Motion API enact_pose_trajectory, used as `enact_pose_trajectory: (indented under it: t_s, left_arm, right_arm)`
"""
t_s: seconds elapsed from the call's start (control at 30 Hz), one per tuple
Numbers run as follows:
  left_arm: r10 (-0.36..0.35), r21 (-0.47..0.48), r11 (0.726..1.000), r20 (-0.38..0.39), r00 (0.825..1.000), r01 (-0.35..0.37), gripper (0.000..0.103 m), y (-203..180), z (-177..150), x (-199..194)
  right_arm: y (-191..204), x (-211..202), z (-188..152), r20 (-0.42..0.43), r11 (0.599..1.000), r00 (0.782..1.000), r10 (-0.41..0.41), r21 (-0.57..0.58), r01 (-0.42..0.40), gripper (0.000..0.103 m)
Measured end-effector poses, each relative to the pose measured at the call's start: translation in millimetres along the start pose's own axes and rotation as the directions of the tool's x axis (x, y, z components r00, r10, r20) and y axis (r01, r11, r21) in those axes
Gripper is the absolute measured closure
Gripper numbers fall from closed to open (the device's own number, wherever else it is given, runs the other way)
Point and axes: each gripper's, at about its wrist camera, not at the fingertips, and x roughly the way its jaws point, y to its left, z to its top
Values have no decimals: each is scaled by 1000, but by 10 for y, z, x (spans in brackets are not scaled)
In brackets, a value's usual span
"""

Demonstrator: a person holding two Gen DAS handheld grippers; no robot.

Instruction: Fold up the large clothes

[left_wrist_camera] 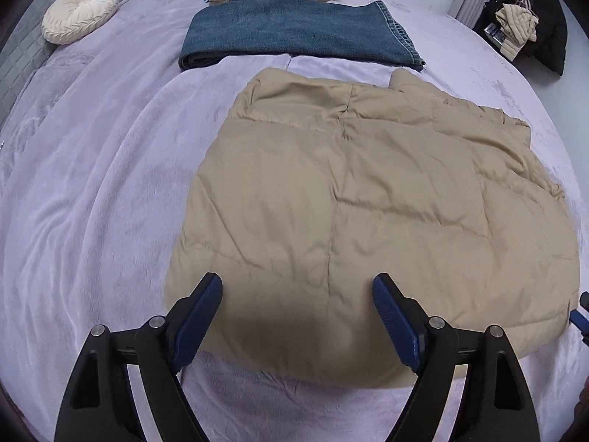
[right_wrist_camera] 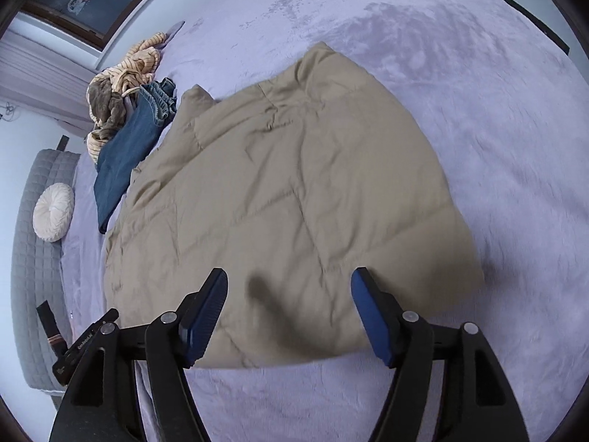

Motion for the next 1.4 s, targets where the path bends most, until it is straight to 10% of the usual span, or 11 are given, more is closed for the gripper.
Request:
enact_pose_trajectory:
  t_s: [0.17,0.23,0.73,1.0,1.27,1.4]
  left_arm:
    - [-17,-14,1000,-25,1000,16,17,-8,-230,-37]
    - [-9,-15,1000,-26,1000,9,0,-5,-291,-33]
    - [-27,-32,999,-48,998,26,0,161,-366,84]
    - [-108,-197,975,-3,994,105,0,482,-350,113]
    - [-461,-392,820,-21,887,417,0,693,-399,466]
    - [-485,-411,797,-1,874,442,0,662,-318,598]
  right_arm:
    - [-51,-34,-250,-13,1000,1000,-14,-1,14,25]
    - [-86,-10,-315,-20,1000,1000,-9,8,9,24]
    - [-374,331,-514,-21,965,990,138,229,-130,12]
    - [-476,419,-450,48,915,974,220,335,-223,11]
    - [-499,553,-302,94,862,949,302,398,-314,10]
    - [-392,661,-198,102,839,927,361,398,-371,0]
